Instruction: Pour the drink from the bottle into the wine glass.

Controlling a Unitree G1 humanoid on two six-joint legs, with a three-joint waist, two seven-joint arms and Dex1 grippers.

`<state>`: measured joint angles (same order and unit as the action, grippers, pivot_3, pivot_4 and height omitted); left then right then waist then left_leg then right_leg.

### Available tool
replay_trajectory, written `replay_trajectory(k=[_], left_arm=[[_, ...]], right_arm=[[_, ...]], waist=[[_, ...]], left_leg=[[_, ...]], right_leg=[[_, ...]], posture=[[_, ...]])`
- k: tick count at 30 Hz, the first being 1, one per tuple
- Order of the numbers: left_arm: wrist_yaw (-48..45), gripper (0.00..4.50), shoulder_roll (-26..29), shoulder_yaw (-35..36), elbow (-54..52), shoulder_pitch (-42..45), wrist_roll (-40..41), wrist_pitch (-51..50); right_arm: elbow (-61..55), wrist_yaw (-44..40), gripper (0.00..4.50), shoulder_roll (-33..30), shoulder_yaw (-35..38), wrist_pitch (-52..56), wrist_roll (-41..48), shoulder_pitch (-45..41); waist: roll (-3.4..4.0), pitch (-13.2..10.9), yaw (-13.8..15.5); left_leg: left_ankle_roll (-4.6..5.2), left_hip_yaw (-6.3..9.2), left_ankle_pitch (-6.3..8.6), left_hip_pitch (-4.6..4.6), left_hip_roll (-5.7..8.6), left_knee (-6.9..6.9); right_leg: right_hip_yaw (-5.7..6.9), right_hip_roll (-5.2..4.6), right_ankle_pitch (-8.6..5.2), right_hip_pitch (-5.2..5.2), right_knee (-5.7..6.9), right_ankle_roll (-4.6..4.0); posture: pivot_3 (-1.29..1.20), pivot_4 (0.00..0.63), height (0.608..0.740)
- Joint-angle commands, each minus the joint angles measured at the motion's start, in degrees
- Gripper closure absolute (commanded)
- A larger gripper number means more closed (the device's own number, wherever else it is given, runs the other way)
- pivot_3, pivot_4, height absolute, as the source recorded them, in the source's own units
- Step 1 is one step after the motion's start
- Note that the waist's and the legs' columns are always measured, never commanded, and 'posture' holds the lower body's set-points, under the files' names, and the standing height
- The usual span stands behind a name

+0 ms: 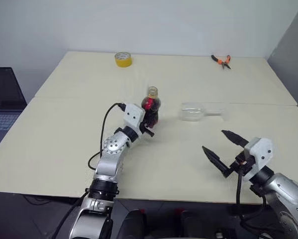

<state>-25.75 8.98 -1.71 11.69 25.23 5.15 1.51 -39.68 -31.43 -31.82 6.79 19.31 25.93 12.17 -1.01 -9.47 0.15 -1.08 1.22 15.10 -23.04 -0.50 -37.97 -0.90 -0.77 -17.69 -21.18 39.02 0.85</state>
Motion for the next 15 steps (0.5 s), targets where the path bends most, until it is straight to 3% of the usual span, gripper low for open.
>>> replay_trajectory(k=[1,7,15], left_arm=[[5.95,3.75,0.07,2.99,2.48,1.45,-1.27,3.12],[12.14,3.75,0.65,4.64,9.01,2.42,-3.82,7.12],[18.80,3.75,0.70,7.00,19.97,7.36,-4.68,11.72]], right_arm=[[-4.32,-2.11,0.00,-1.98,-3.46,4.32,3.55,-6.96],[-3.94,-0.73,0.00,-0.97,-6.54,9.94,6.88,-16.59],[-0.78,-0.26,0.00,1.07,-11.33,12.04,4.46,-21.96]], waist=[[-0.03,-0.02,-0.07],[-0.13,-0.07,-0.23],[-0.29,-0.10,-0.13]], left_leg=[[0.00,-0.03,0.00,0.01,0.02,-0.01],[0.00,0.11,0.00,0.03,-0.08,0.08],[0.00,0.07,0.00,-0.02,0.03,-0.01]], right_leg=[[-0.02,-0.15,0.01,0.00,0.00,0.02],[0.11,-0.05,0.01,-0.03,0.03,0.01],[0.12,-0.22,0.03,-0.04,0.03,0.03]], posture=[[0.00,0.150,0.740],[0.00,0.150,0.740],[0.00,0.150,0.740]])
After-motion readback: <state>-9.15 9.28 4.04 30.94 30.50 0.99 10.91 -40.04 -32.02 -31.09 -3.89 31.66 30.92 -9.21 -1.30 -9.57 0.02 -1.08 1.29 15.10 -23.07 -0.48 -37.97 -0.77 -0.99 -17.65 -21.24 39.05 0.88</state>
